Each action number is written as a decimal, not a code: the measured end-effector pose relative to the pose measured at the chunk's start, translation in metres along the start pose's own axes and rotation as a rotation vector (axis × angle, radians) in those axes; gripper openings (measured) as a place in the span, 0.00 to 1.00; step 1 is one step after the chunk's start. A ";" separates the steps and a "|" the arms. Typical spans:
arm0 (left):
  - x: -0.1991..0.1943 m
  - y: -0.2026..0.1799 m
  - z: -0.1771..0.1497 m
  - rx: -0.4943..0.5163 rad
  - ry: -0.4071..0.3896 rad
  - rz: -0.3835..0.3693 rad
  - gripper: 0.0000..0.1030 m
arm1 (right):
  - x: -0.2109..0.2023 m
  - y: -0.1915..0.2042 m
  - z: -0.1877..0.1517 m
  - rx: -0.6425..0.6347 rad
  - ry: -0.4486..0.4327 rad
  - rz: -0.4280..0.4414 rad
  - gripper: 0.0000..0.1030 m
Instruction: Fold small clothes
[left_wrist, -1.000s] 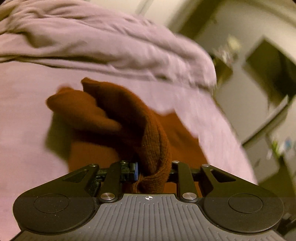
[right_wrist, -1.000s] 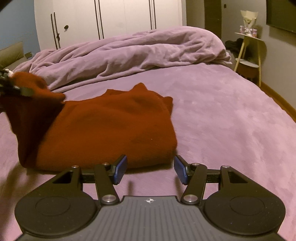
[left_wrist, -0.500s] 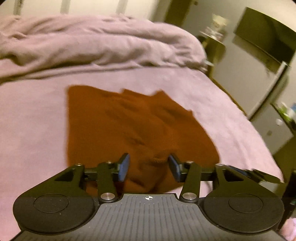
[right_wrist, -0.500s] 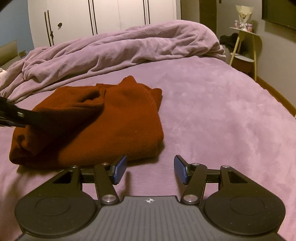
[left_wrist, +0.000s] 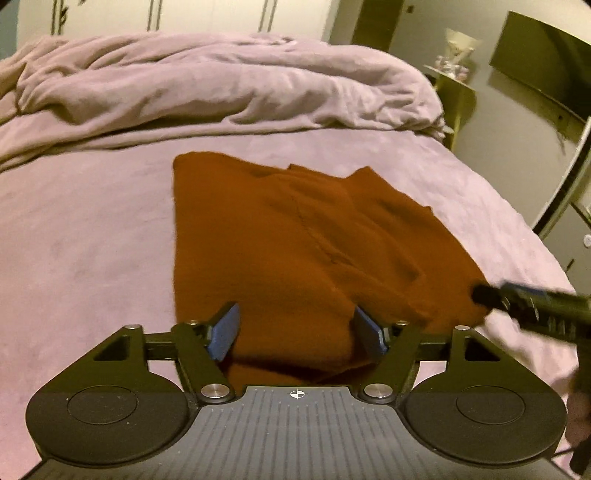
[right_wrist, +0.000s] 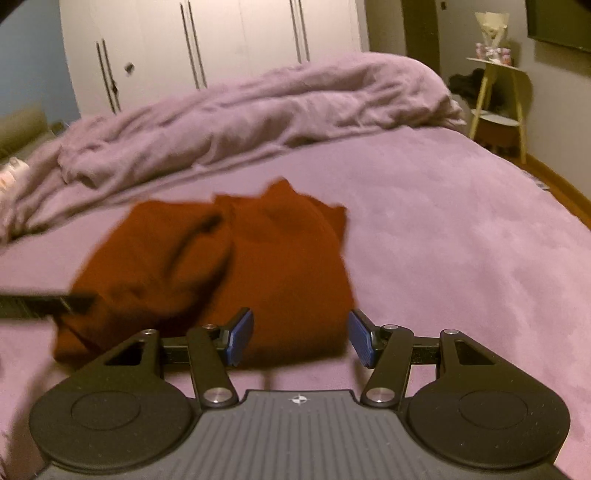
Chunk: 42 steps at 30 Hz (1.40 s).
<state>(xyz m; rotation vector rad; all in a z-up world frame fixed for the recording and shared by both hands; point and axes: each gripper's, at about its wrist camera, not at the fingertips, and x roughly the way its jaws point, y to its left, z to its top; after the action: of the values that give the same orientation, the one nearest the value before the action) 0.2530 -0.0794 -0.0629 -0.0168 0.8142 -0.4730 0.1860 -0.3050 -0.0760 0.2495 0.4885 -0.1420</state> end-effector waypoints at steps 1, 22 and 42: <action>-0.004 0.000 -0.002 -0.002 -0.003 -0.006 0.75 | 0.003 0.003 0.005 0.016 0.004 0.036 0.56; 0.003 0.056 -0.036 -0.143 0.055 0.140 0.80 | 0.129 0.061 0.049 0.155 0.286 0.389 0.50; 0.004 0.038 -0.028 -0.175 0.076 0.125 0.88 | 0.070 0.044 0.050 -0.376 -0.051 -0.092 0.10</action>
<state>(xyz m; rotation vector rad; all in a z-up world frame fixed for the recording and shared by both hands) 0.2509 -0.0429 -0.0924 -0.1099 0.9239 -0.2843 0.2777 -0.2813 -0.0581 -0.1448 0.4664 -0.1431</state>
